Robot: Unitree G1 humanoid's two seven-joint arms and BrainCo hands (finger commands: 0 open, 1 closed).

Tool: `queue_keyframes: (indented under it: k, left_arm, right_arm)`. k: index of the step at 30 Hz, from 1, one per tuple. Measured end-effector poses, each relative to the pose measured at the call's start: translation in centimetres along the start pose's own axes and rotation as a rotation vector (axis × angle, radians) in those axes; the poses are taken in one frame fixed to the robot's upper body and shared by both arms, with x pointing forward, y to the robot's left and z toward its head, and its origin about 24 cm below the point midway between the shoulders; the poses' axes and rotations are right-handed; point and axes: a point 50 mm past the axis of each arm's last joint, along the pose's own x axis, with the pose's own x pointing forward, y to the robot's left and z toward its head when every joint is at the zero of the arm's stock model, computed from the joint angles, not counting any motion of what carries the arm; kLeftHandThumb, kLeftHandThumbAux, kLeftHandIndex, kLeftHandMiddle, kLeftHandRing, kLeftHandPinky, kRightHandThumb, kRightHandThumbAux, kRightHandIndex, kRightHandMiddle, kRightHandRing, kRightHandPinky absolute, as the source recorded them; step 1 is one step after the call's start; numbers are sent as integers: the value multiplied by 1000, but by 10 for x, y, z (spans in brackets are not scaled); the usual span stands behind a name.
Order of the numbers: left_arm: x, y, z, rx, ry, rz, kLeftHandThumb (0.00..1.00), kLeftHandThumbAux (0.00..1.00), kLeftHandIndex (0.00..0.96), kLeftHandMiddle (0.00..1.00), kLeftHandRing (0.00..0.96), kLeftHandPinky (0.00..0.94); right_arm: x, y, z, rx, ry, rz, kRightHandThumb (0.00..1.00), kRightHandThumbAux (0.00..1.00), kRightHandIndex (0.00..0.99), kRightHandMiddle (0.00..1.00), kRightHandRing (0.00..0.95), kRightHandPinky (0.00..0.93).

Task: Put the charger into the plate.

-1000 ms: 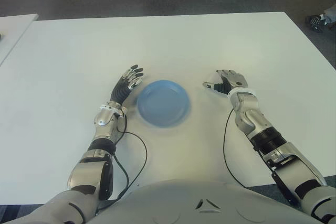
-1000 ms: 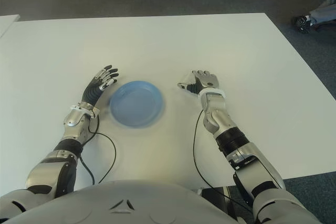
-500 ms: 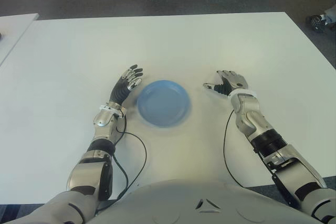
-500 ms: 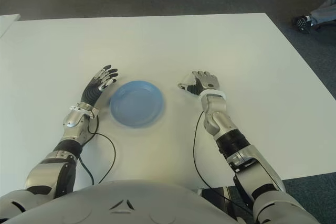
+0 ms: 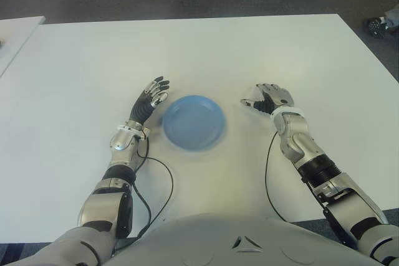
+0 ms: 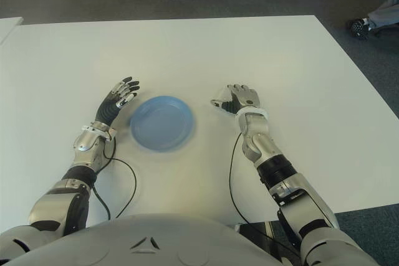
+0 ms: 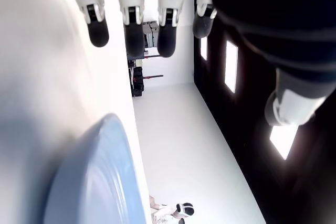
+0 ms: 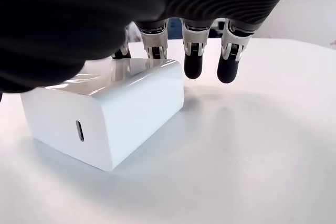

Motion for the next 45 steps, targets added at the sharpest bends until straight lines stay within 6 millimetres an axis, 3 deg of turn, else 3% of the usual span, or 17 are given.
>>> queue_keyframes:
  k: [31,45]
  left_arm:
    - [1,4,5,-12,-28,2,3,445,61,165,151,126]
    - [1,6,6,-17,-33,4,0,456,70,179,161,145]
  right_arm:
    - [9,27,-6,20,-56,-212,376,117,0,0,0,0]
    - [14,31,-7,41,-57,-226,361,118,0,0,0,0]
